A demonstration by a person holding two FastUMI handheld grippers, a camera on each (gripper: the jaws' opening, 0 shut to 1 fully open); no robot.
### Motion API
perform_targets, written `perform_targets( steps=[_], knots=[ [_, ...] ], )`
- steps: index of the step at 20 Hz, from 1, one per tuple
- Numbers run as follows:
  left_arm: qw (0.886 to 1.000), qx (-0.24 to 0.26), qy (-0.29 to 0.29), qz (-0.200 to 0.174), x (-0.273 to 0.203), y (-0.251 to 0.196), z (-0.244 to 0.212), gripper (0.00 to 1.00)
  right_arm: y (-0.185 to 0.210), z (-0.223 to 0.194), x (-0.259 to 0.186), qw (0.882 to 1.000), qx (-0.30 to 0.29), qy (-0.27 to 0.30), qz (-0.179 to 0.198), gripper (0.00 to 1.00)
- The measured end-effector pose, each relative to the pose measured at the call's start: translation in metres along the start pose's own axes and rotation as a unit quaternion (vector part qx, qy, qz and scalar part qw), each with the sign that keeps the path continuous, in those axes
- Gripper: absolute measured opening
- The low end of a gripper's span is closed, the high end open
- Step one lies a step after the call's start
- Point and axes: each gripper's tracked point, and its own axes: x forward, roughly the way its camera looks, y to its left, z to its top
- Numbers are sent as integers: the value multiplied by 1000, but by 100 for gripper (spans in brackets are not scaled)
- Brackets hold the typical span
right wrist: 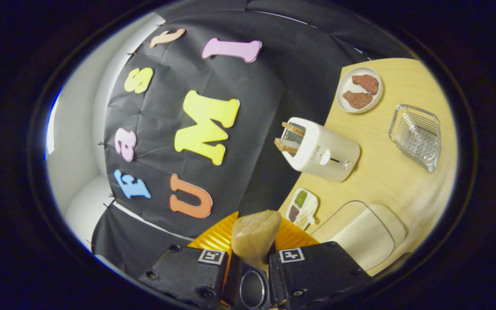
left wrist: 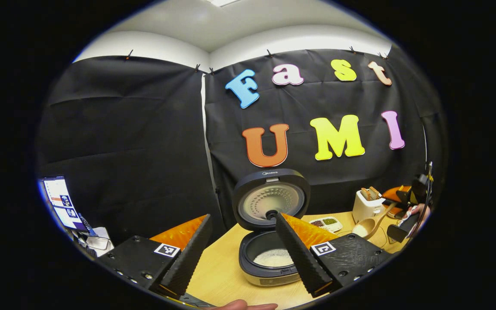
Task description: Close the left gripper, press the button to open the rice cooker; take a wooden spoon from the chopstick holder with the right hand, scoop a spoonful of rice and pour it into the rice cooker, then put the wooden spoon back into the chopstick holder.
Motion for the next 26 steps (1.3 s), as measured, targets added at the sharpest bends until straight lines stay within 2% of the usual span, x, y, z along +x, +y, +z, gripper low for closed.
perform_targets(
  steps=[3,5,10,13,14,15,16,22,26],
  knots=[
    [1000,-4,2,8,-4,8,-5,95,42,-26,11,1000,-5,18,18,32],
    [1000,-5,7,16,-7,16,-10,95,66,-58,20,999,0,41,29,32],
    [999,-12,14,35,-13,33,-19,95,92,-139,44,994,4,96,45,32],
    [999,-14,19,44,-17,41,-25,95,86,-182,54,993,-10,114,42,32],
    [999,-14,20,47,-18,43,-25,90,81,-193,58,992,-17,117,36,32],
    [998,-15,19,50,-18,47,-26,95,77,-204,60,991,-29,125,32,32],
    [998,-15,22,52,-18,49,-27,95,73,-211,63,991,-39,125,30,32],
    [998,-15,27,62,-19,59,-31,95,46,-233,71,983,-131,131,14,32],
    [997,-15,27,63,-19,60,-32,95,45,-242,72,974,-183,133,15,32]
  ],
)
